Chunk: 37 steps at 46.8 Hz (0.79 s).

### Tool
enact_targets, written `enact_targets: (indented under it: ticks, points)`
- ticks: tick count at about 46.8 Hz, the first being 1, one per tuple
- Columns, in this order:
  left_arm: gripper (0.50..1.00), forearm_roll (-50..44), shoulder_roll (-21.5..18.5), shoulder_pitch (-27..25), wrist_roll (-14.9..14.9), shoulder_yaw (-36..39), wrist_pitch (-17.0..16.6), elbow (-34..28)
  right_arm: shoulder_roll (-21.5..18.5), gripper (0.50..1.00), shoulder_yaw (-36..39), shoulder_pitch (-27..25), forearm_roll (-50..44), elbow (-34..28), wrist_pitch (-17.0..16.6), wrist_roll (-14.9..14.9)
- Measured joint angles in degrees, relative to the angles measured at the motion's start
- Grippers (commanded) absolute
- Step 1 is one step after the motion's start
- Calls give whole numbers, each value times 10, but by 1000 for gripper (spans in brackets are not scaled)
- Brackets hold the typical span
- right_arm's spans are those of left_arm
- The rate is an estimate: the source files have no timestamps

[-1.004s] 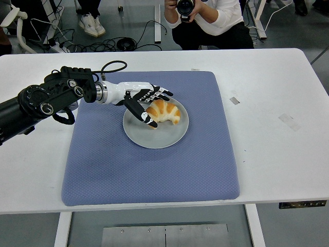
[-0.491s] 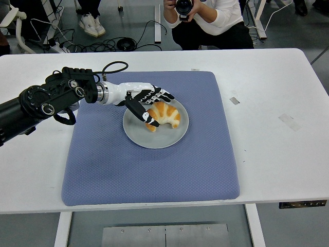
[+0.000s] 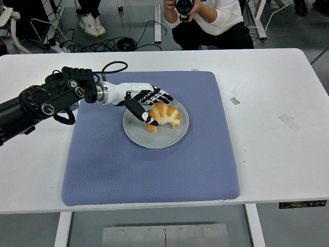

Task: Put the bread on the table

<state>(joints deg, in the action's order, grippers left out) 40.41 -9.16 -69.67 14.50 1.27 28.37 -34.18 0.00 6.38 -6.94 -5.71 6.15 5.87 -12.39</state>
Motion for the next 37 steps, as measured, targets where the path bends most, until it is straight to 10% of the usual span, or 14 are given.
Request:
enact_targets:
  ticks: [37]
  points:
    - [728,-2,-1,-1,0,2,3,0,0,1000,0,0,0,0,0,0]
